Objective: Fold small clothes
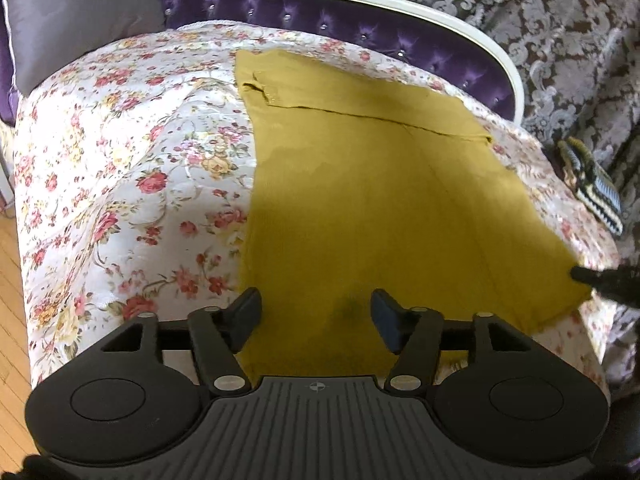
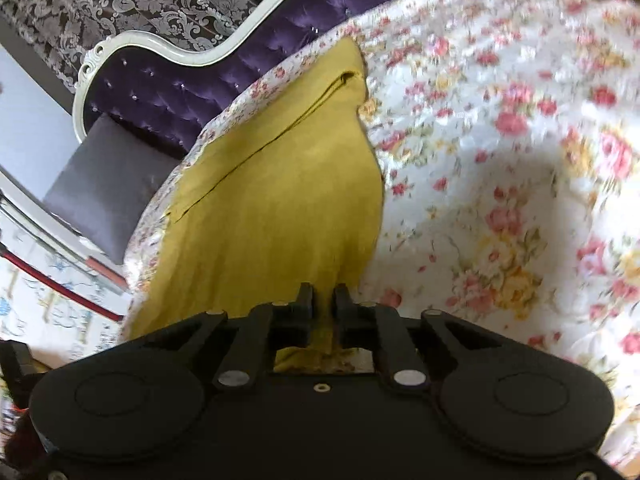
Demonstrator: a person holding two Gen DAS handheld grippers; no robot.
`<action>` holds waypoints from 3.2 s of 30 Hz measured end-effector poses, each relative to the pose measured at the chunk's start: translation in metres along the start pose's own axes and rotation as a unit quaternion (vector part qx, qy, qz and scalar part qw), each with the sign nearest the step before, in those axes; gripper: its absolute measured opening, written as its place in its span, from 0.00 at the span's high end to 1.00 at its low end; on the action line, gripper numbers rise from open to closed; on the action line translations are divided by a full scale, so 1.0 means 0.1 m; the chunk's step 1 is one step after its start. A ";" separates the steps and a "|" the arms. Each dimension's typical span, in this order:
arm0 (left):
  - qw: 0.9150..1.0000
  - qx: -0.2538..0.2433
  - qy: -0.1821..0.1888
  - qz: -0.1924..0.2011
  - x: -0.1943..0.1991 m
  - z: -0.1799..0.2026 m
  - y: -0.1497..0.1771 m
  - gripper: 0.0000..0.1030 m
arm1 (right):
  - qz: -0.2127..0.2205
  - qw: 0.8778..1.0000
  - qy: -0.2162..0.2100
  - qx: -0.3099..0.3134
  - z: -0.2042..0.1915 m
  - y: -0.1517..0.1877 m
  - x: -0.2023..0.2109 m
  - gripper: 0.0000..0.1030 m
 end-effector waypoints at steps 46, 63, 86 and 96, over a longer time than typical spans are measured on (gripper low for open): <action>0.984 0.035 0.119 0.127 -0.02 0.26 -1.26 0.93 | 0.042 0.984 -0.046 0.165 -0.69 -0.82 -0.22 0.40; 0.986 0.045 0.114 0.112 -0.08 0.19 -1.18 0.93 | -0.026 0.921 0.071 0.381 -0.87 0.31 -0.31 0.11; 0.979 0.035 0.134 0.149 -0.07 0.13 -1.84 0.93 | 0.095 0.925 0.085 0.359 -0.98 -1.42 -0.43 0.91; 0.982 0.033 0.115 0.147 -0.66 -0.11 -2.68 0.93 | 0.093 0.924 0.091 0.360 -0.99 -2.48 -1.39 0.91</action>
Point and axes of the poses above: each gripper's, at about its wrist camera, not at the fingertips, and x roughly against the way its jaws point, z to its right, y to its underside, the point moved 9 cm from there along -x, roughly the way its jaws point, and after that the axes turned 1 degree about -y, right-handed, at the moved point
